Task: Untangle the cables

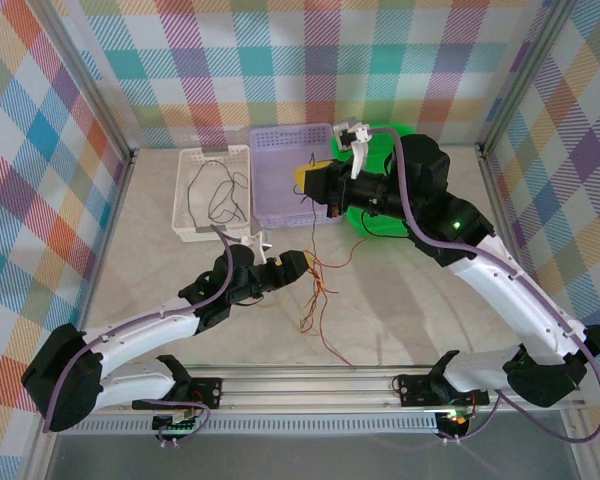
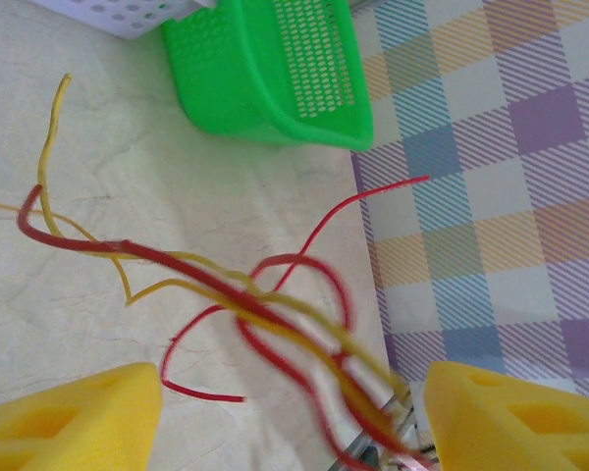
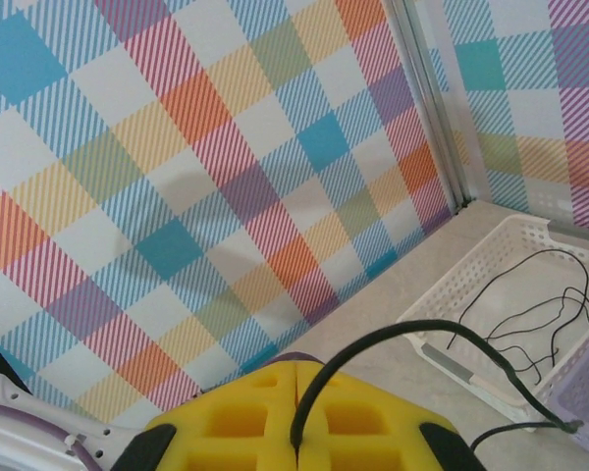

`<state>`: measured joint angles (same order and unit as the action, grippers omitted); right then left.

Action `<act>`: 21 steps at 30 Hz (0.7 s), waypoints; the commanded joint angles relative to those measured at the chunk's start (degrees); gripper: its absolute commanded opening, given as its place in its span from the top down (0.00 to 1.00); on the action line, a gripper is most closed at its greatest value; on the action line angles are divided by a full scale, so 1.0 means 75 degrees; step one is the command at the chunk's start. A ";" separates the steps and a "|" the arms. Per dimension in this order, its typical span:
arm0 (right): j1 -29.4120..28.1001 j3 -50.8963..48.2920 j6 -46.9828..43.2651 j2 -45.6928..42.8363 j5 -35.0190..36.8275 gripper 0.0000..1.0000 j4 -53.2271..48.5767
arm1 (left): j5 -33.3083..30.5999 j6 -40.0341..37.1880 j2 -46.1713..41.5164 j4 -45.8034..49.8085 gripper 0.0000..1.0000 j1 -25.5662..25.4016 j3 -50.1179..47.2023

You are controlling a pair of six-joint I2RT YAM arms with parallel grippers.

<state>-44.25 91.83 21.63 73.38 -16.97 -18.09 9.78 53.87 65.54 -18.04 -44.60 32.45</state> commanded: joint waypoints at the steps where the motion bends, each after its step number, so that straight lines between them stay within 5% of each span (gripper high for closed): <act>1: 0.0041 -0.0143 0.0192 -0.0194 -0.0298 1.00 0.0612 | -0.0074 0.0303 0.0043 -0.0096 0.38 -0.0119 0.0273; 9: 0.0041 -0.0282 0.0277 -0.0234 -0.0503 1.00 0.0787 | -0.0021 0.0226 0.0255 -0.0079 0.61 -0.0124 0.0458; 21: 0.0041 0.1121 -0.0399 0.0156 -0.0416 1.00 -0.0155 | 0.1085 -0.0169 0.1731 -0.0079 0.45 -0.0342 0.0847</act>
<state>-44.25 96.99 21.30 73.71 -19.22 -18.22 14.46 54.39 77.14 -18.15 -45.54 37.04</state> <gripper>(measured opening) 0.069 0.554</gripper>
